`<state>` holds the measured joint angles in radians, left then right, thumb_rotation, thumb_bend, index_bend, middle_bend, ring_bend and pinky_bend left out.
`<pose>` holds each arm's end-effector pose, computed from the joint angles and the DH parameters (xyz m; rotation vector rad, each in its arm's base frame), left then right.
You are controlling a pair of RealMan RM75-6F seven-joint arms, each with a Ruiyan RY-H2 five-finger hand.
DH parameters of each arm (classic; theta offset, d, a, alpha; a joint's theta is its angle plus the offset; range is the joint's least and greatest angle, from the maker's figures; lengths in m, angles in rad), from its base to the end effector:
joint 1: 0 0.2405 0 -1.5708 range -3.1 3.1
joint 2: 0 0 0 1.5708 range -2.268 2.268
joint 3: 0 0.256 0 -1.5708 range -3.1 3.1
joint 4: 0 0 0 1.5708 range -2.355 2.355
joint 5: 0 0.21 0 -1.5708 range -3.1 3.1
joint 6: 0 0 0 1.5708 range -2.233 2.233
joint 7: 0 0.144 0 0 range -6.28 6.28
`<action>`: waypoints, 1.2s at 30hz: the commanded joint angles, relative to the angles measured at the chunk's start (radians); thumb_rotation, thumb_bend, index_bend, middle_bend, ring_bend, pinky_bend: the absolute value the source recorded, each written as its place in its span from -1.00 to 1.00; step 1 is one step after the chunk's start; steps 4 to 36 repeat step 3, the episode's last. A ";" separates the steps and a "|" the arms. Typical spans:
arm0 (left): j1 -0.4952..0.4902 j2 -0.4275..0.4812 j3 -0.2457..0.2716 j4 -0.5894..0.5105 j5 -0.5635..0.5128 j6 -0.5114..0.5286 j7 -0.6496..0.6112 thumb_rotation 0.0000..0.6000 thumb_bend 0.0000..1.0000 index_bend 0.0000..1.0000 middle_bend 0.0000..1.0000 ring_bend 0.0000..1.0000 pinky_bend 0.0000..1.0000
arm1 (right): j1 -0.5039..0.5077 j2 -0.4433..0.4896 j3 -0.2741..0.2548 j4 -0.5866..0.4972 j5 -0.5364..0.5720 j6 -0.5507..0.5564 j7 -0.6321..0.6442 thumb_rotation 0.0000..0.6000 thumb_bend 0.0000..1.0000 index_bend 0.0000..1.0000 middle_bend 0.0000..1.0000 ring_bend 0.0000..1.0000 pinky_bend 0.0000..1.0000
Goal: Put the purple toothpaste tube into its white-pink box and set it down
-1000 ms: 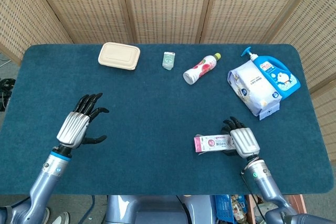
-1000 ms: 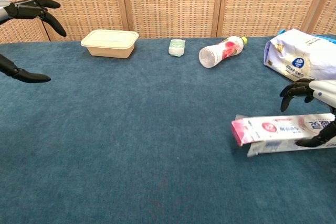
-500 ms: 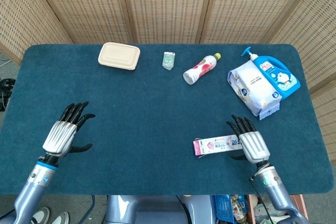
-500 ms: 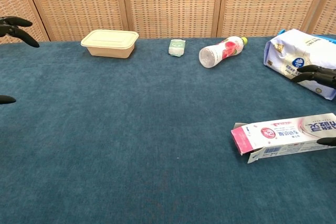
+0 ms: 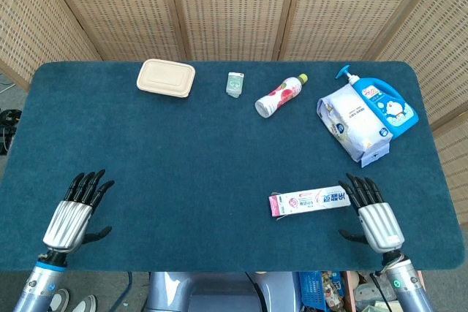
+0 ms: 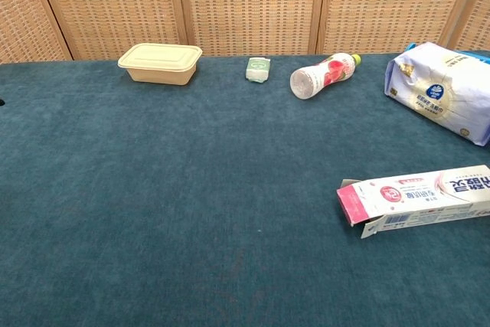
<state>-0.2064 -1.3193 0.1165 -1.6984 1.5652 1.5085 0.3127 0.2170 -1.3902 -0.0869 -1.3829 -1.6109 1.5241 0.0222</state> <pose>-0.2496 0.1723 0.0723 -1.6306 -0.8562 -0.9325 -0.2921 -0.1920 0.0708 1.6097 -0.8827 1.0526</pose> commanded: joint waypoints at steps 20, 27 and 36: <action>0.026 -0.022 0.003 0.039 0.005 0.004 -0.015 1.00 -0.74 -0.77 -1.00 -1.00 -1.00 | -0.041 -0.011 -0.002 0.046 -0.031 0.052 0.042 1.00 -1.00 -0.90 -1.00 -1.00 -1.00; 0.026 -0.022 0.003 0.039 0.005 0.004 -0.015 1.00 -0.74 -0.77 -1.00 -1.00 -1.00 | -0.041 -0.011 -0.002 0.046 -0.031 0.052 0.042 1.00 -1.00 -0.90 -1.00 -1.00 -1.00; 0.026 -0.022 0.003 0.039 0.005 0.004 -0.015 1.00 -0.74 -0.77 -1.00 -1.00 -1.00 | -0.041 -0.011 -0.002 0.046 -0.031 0.052 0.042 1.00 -1.00 -0.90 -1.00 -1.00 -1.00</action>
